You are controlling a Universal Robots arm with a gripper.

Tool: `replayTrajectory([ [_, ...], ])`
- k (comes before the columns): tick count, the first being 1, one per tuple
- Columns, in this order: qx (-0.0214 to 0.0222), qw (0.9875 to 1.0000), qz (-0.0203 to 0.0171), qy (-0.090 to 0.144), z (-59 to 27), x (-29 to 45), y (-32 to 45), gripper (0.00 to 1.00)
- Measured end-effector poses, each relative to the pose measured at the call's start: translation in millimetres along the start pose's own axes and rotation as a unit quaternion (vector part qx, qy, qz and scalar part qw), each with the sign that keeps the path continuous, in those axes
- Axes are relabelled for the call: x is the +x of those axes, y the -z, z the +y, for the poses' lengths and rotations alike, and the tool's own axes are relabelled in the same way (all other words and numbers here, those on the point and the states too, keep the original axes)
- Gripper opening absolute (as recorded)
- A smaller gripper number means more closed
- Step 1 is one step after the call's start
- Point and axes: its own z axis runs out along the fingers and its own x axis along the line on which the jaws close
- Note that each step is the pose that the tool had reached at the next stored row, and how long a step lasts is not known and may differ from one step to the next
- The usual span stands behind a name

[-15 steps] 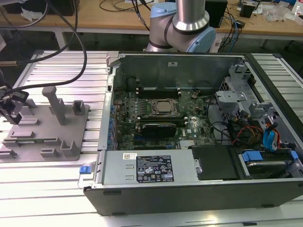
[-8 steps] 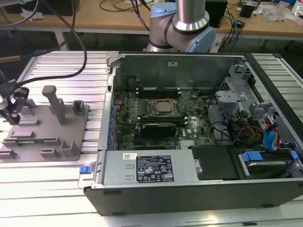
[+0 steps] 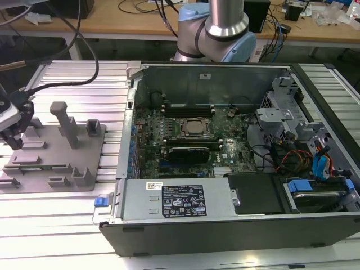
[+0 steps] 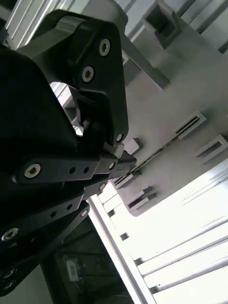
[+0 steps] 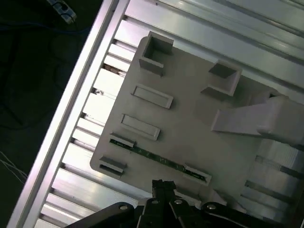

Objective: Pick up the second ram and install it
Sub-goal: 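Pick up the second ram and move it above second insertion slot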

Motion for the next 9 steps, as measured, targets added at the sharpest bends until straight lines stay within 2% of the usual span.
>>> replayTrajectory([
  [3,0.0006,0.9994,0.0011,0.033,0.0,0.0,-0.3,0.08],
  [4,0.0008,0.9987,0.0017,0.051,0.0,0.0,-0.5,0.08],
  [6,0.0011,0.9966,0.0026,0.082,0.0,0.0,-0.9,0.08],
  [8,0.0012,0.9949,0.0031,0.101,0.0,0.0,-1.6,0.08],
  [9,0.0013,0.9932,0.0036,0.117,-0.1,0.0,-2.1,0.08],
])
